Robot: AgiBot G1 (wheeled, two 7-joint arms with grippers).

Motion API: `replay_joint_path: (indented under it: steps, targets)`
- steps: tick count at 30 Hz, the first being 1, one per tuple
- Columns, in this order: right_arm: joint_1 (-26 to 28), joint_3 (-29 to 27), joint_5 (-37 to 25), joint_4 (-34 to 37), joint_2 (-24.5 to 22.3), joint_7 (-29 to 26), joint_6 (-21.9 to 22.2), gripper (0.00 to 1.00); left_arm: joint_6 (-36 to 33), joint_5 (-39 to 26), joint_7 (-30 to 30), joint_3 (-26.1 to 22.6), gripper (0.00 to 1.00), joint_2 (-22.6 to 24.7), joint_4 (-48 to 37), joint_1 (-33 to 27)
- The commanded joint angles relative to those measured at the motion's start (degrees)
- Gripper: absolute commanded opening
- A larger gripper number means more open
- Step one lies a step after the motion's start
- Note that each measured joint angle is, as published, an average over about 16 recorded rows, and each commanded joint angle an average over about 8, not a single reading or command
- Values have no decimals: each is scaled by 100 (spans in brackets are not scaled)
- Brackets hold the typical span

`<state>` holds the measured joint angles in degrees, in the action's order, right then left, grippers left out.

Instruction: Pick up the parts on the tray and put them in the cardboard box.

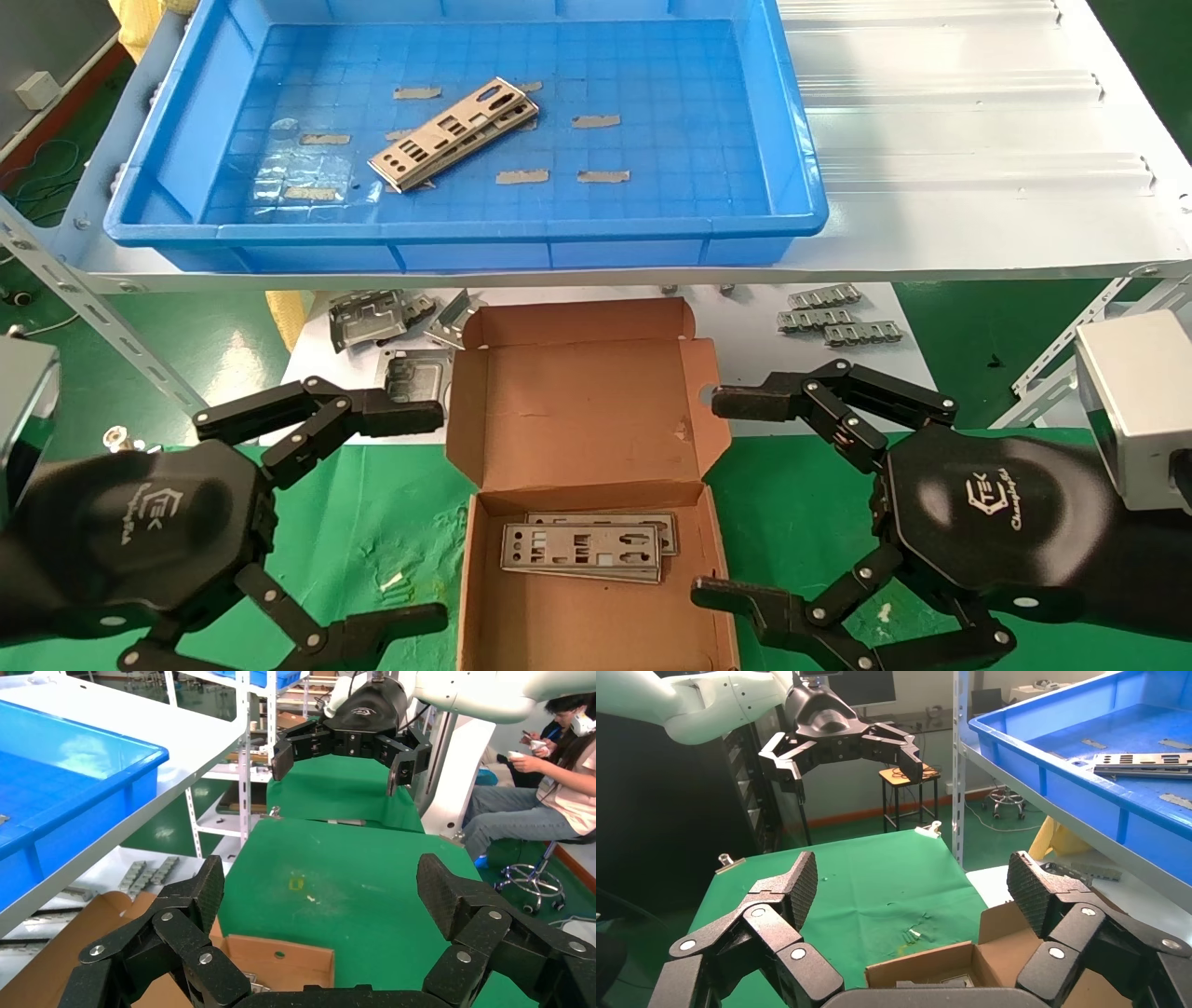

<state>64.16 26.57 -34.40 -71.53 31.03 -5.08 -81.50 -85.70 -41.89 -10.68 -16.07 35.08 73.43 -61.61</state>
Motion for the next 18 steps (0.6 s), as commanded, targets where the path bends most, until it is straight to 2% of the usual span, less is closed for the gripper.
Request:
replay_joint_path:
  steps: [1,18]
  targets:
    - [0,0,0,0,0,0,0,100,0,0,0,0,100,0,0,0]
    - [0,0,0,0,0,0,0,100,0,0,0,0,100,0,0,0]
